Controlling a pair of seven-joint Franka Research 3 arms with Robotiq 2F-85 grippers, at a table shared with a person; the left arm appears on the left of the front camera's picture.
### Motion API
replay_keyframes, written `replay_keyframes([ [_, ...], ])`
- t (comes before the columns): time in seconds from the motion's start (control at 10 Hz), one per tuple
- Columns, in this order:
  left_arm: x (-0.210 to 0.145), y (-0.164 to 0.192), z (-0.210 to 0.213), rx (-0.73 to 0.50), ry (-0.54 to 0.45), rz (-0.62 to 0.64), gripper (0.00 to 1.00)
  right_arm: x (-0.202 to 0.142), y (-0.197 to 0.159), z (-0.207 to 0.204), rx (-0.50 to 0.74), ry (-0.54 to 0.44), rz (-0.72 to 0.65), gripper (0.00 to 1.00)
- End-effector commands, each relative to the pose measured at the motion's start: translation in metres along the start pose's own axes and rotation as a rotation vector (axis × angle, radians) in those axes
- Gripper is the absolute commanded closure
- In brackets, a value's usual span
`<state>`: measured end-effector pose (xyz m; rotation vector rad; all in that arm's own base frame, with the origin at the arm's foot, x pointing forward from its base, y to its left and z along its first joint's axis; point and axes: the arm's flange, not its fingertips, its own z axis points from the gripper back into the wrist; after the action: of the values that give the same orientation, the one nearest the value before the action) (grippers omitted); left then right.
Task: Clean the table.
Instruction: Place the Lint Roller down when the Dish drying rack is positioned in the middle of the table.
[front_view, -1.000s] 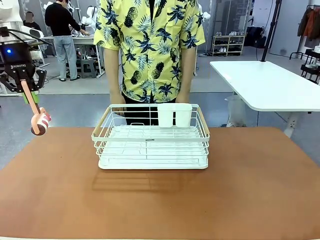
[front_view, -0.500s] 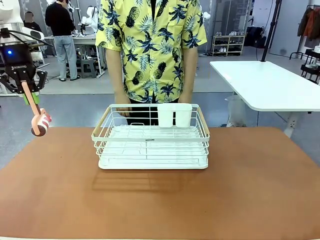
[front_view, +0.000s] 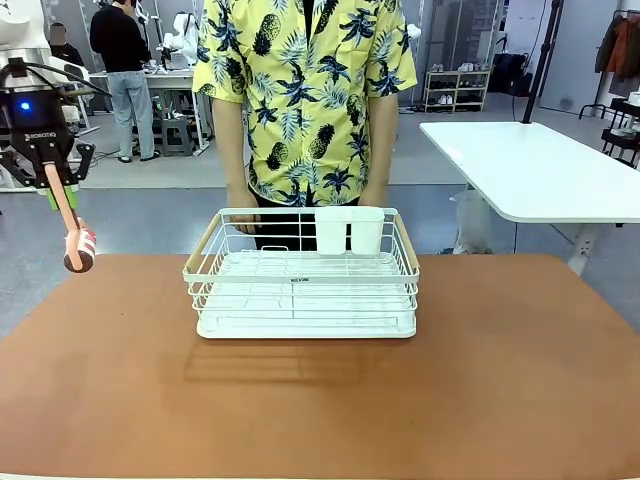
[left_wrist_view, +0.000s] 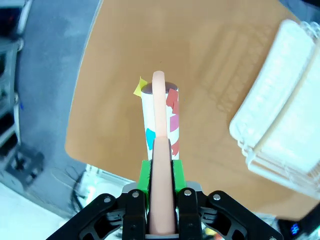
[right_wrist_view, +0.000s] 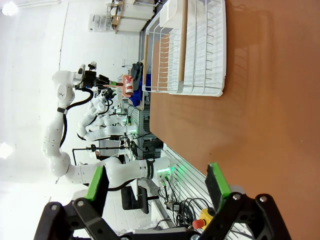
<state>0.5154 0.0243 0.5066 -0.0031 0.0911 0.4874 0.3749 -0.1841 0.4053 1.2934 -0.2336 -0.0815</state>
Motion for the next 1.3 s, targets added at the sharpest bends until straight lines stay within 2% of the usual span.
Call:
replay_keyframes([
  [0.0,-0.004,-0.026,-0.003,0.122,0.056,0.320,0.79,0.000,0.003,0.001,0.007,-0.002,0.010,0.00],
  [0.3,0.007,-0.051,-0.026,0.200,0.028,0.750,0.79,0.000,0.003,0.001,0.007,-0.002,0.010,0.00],
  [0.4,0.015,-0.055,-0.035,0.214,0.048,0.816,0.79,0.000,0.003,0.001,0.007,-0.002,0.010,0.00],
  [0.6,0.033,-0.058,-0.058,0.248,0.014,0.952,0.79,0.000,0.003,0.001,0.007,-0.002,0.010,0.00],
  [0.9,0.057,-0.063,-0.094,0.294,0.087,1.048,0.79,0.000,0.003,0.001,0.007,-0.002,0.010,0.00],
  [1.2,0.070,-0.061,-0.129,0.280,0.130,1.064,0.79,0.000,0.003,0.001,0.007,-0.002,0.010,0.00],
])
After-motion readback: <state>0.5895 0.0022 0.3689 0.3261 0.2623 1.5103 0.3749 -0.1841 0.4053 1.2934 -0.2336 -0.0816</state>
